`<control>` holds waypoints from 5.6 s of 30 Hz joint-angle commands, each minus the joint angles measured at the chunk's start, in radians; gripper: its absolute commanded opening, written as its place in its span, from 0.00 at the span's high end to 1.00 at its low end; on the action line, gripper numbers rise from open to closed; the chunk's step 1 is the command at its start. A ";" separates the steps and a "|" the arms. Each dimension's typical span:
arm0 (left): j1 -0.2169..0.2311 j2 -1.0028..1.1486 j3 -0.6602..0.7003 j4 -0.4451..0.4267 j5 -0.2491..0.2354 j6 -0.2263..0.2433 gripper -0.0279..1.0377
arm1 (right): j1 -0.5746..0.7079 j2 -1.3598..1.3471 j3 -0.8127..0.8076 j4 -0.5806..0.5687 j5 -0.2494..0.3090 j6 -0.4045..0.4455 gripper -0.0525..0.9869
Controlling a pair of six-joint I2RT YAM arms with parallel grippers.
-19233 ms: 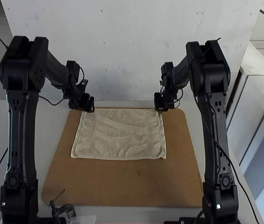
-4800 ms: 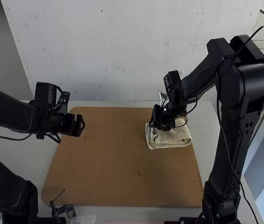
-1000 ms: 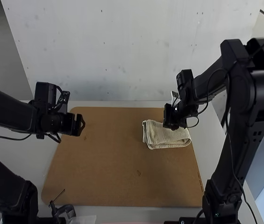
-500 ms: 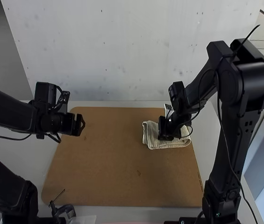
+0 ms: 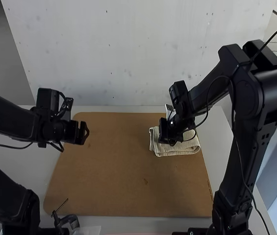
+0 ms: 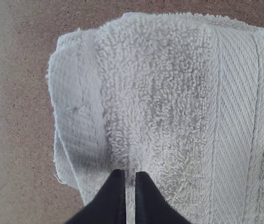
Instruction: Fold the towel.
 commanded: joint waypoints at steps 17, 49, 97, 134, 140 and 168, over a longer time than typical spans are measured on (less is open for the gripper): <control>0.003 -0.032 -0.002 0.008 0.011 -0.008 0.05 | 0.050 0.063 -0.027 0.361 -0.022 0.161 0.93; 0.006 -0.037 -0.006 0.010 0.014 -0.008 0.05 | 0.084 0.185 0.041 0.325 0.021 0.127 0.93; 0.022 -1.164 -0.307 0.252 -0.180 0.042 0.05 | -0.295 -1.076 -0.415 0.642 0.355 -0.161 0.02; -0.018 -1.187 -0.405 0.010 -0.087 0.085 0.04 | -0.370 -1.715 -0.784 0.076 0.337 -0.105 0.02; -0.017 -1.184 -0.405 0.008 -0.092 0.086 0.04 | -0.370 -1.712 -0.784 0.061 0.334 -0.106 0.02; 0.078 -1.319 -0.408 -0.246 -0.078 0.011 0.04 | -0.387 -1.709 -0.786 0.056 0.318 -0.106 0.02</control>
